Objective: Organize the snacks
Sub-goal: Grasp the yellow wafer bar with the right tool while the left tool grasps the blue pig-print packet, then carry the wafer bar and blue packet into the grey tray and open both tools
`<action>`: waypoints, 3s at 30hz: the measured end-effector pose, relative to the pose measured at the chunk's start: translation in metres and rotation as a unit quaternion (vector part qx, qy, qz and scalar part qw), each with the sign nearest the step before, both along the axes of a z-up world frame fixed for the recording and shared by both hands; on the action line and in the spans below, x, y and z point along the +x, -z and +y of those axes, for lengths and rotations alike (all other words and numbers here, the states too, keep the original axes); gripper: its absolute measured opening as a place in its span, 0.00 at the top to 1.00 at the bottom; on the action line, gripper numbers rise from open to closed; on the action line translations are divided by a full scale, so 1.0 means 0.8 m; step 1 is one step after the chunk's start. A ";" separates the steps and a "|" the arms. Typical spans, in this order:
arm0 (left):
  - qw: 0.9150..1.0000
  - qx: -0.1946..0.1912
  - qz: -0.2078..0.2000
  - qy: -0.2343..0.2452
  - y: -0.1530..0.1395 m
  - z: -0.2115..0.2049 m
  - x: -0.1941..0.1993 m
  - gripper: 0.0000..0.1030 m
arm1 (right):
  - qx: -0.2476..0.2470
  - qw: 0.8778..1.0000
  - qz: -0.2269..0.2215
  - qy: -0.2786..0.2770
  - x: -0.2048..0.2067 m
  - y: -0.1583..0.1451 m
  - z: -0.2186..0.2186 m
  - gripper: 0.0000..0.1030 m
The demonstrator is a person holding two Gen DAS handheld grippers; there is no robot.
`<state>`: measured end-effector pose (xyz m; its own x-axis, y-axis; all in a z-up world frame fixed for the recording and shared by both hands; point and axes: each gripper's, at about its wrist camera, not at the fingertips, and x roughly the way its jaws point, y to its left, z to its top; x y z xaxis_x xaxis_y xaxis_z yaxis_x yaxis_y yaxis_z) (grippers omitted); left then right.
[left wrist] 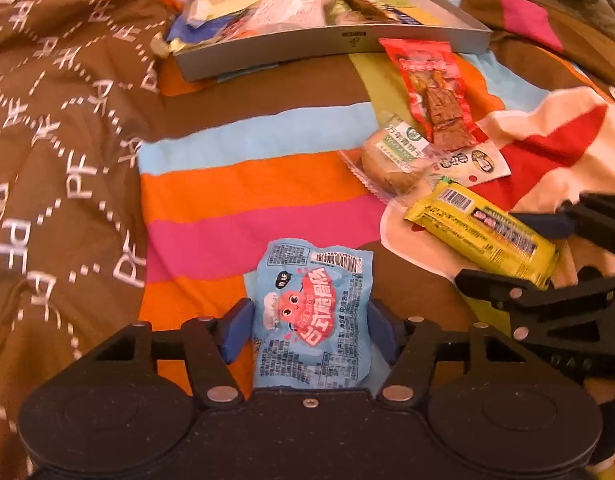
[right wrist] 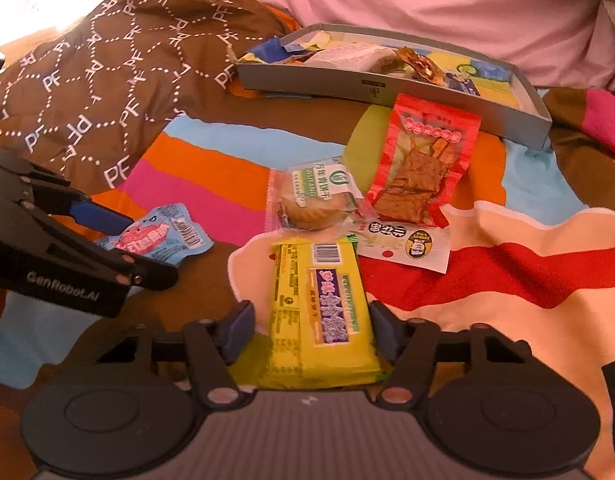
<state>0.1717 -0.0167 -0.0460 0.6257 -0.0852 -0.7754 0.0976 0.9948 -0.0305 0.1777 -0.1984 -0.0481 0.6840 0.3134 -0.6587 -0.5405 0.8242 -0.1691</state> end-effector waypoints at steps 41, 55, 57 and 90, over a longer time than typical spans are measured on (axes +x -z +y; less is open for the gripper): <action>0.998 0.007 -0.061 -0.009 -0.022 -0.027 -0.082 0.41 | -0.181 0.966 -0.179 -0.045 -0.087 -0.013 0.013 0.49; 0.988 -0.016 -0.145 -0.044 -0.065 -0.010 -0.068 0.41 | -0.169 0.949 -0.263 -0.034 -0.095 -0.036 0.007 0.49; 0.987 -0.018 -0.153 -0.046 -0.072 -0.005 -0.063 0.41 | -0.166 0.948 -0.271 -0.031 -0.093 -0.040 0.006 0.49; 0.965 -0.037 -0.261 0.001 -0.143 -0.027 0.283 0.41 | -0.144 0.933 -0.327 0.030 0.211 -0.108 0.041 0.49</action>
<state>0.3978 -0.0383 0.0683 0.9290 -0.1298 -0.3465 0.1204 0.9915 -0.0487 0.3466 -0.1656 0.0382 0.9801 0.1358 -0.1445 -0.1978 0.7197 -0.6655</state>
